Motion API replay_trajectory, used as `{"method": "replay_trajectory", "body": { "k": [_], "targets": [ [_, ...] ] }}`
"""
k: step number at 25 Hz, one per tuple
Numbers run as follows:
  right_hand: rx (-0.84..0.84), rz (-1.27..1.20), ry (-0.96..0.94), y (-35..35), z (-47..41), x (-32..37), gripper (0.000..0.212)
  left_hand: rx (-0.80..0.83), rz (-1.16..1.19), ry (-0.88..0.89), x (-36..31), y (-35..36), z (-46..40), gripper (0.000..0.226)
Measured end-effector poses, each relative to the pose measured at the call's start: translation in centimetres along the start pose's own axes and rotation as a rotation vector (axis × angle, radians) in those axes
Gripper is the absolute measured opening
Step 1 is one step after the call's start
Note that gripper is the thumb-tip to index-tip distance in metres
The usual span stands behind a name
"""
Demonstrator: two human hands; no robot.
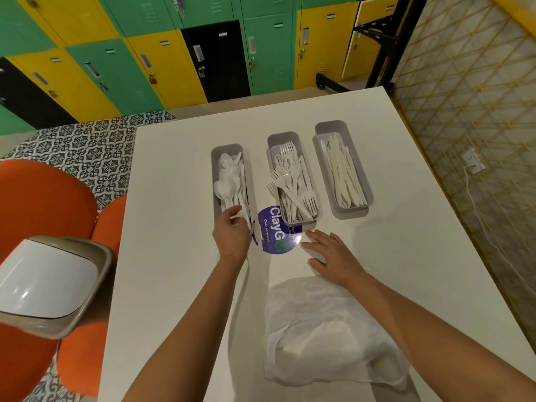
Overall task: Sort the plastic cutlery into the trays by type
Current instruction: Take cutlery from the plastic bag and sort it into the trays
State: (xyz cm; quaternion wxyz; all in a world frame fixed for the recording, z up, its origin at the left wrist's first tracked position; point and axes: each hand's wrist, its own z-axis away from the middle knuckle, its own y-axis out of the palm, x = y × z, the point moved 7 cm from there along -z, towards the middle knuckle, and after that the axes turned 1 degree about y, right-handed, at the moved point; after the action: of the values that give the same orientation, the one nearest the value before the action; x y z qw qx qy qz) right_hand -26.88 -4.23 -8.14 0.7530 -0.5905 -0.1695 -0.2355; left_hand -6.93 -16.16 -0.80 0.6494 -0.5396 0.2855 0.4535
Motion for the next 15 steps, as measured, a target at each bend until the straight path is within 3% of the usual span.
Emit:
{"method": "replay_trajectory", "body": {
  "k": [2, 5, 7, 10, 12, 15],
  "targets": [
    [0.042, -0.011, 0.041, 0.0, 0.8, -0.1, 0.045, 0.139, 0.021, 0.039, -0.7, 0.9, 2.4, 0.026],
    [0.055, -0.08, 0.095, -0.9, 2.2, -0.1, 0.037, 0.502, 0.166, -0.045, -1.8, 2.8, 7.3, 0.021],
    [-0.035, -0.138, 0.131, -2.2, 3.3, -0.3, 0.031, 0.811, 0.196, -0.128, -2.2, 4.5, 10.8, 0.027],
    [-0.271, -0.189, 0.125, -3.9, 6.6, -0.4, 0.022, 1.202, -0.056, -0.17, 0.1, 6.4, 16.4, 0.032],
    [-0.364, -0.126, 0.063, -4.5, 9.3, 0.3, 0.025, 1.244, -0.365, -0.04, 2.9, 7.1, 18.5, 0.031],
    [-0.319, 0.079, -0.201, -2.9, 12.3, 3.2, 0.024, 1.024, -0.7, 0.38, 6.0, 7.6, 18.7, 0.031]
  ]
}}
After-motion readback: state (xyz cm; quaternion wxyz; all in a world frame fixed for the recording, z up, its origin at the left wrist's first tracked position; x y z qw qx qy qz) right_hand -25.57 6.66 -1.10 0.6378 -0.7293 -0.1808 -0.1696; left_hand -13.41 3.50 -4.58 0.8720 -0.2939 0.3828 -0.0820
